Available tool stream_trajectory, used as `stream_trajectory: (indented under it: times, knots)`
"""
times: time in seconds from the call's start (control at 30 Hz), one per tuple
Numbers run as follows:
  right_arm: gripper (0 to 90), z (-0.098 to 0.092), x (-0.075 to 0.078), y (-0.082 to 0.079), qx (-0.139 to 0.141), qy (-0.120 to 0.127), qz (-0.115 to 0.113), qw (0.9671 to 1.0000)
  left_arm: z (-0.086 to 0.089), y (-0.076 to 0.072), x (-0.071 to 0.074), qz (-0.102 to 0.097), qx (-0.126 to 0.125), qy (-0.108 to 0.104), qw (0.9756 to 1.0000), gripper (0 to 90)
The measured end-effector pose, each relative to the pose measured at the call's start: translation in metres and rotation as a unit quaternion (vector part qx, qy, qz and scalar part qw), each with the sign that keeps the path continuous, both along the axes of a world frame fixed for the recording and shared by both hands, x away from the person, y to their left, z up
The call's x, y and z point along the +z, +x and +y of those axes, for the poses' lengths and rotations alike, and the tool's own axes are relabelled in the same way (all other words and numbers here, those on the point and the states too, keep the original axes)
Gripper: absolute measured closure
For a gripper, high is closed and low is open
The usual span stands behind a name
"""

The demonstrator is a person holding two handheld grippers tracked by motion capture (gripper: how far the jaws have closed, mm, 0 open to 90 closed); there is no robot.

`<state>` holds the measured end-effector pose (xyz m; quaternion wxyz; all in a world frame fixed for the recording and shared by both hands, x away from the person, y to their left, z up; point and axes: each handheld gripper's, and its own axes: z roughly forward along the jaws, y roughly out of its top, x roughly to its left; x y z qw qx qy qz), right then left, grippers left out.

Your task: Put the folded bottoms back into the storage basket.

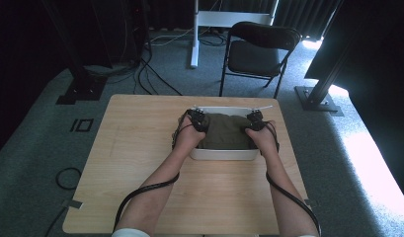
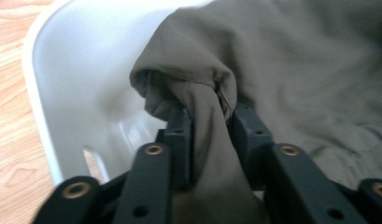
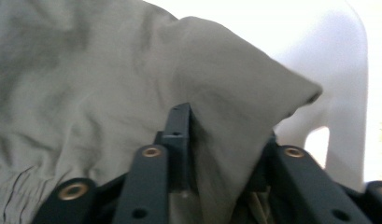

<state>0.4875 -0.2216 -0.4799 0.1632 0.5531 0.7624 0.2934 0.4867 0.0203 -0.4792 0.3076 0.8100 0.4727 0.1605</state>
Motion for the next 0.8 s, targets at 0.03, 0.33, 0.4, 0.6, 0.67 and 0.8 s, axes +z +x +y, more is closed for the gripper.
stream_trajectory:
  times: [0.03, 0.33, 0.4, 0.6, 0.67, 0.8]
  knots:
    - [65.1, 0.001, 0.000, 0.000, 0.001, -0.003, 0.000, 1.0000, 0.000, 0.000, 0.000, -0.001, -0.002, -0.001, 1.0000, 69.5]
    - [51.8, 0.002, 0.002, -0.002, 0.003, 0.001, -0.014, 0.9999, -0.001, -0.005, 0.002, -0.007, -0.007, -0.014, 0.9998, 61.0]
    - [48.3, 0.003, 0.003, -0.004, 0.003, 0.005, -0.020, 0.9998, -0.001, -0.006, 0.004, -0.013, -0.008, -0.025, 0.9996, 54.4]
    - [35.2, 0.002, 0.010, -0.005, -0.003, 0.027, -0.032, 0.9991, 0.000, -0.008, 0.012, -0.017, -0.016, -0.045, 0.9987, 38.7]
    - [30.3, 0.003, 0.014, -0.007, 0.003, 0.022, -0.051, 0.9984, 0.001, -0.009, 0.014, -0.025, -0.020, -0.047, 0.9984, 32.1]
    - [18.0, 0.003, 0.020, -0.011, 0.020, 0.034, -0.086, 0.9955, 0.003, -0.012, 0.019, -0.051, -0.025, -0.056, 0.9969, 25.9]
